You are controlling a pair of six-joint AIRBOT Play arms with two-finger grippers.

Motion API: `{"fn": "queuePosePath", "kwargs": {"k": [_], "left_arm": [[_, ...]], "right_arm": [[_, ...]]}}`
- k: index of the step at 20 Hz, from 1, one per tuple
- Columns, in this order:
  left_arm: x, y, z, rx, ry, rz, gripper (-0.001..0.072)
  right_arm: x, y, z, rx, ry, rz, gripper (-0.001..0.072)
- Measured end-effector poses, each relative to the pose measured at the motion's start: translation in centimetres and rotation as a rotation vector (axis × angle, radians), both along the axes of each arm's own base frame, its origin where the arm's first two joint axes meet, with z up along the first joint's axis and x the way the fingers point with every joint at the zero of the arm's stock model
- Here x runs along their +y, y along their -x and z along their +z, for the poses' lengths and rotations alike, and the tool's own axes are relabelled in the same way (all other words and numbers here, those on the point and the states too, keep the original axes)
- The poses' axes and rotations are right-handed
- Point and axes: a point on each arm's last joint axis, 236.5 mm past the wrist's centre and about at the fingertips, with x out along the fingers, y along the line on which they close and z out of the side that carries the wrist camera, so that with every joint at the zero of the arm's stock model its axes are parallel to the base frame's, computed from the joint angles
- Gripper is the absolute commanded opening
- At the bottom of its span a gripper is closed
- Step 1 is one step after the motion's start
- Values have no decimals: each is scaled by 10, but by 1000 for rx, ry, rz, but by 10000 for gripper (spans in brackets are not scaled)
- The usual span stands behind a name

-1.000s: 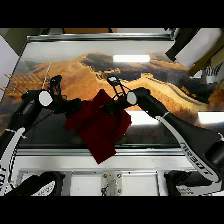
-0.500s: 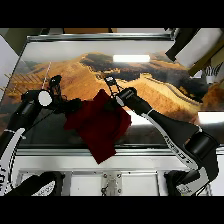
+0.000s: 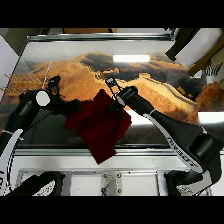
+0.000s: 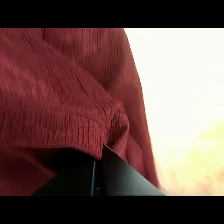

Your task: Fold the clothes and pants, and hang the long-sleeved shirts on hangers.

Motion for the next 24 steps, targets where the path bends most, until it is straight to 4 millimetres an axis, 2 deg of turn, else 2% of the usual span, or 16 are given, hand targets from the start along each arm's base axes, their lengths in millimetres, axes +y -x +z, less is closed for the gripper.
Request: {"fn": "queuePosePath", "kwargs": {"k": [3,6,9,12,14,15,16,17,18,20,22,24], "left_arm": [[9,22,25,-4,-7,-21,22],[10,67,55,20,3,-64,22],[-6,109,84,4,42,-146,22],[-23,125,91,-6,53,-209,22],[-28,110,80,-10,28,-220,22],[-29,96,72,-16,10,-210,52],[-29,76,62,-21,-4,-196,339],[-29,53,52,-27,-14,-174,678],[-28,32,45,-24,-15,-147,704],[-28,-6,35,-5,11,-101,704],[-34,-31,33,8,54,-75,704],[-50,-42,38,-10,84,-93,704]], "right_arm": [[-33,42,42,57,77,62,22],[-74,95,94,106,117,75,22],[-105,142,142,112,92,49,21],[-116,170,163,125,45,18,21],[-113,175,164,137,24,10,19],[-109,173,162,139,13,10,19],[-104,167,159,136,0,8,19],[-99,157,154,128,-13,-1,19],[-96,144,148,115,-24,-20,20],[-92,116,137,94,-61,-87,21],[-97,90,130,69,-96,-168,22],[-105,68,125,48,-129,-256,22]]}}
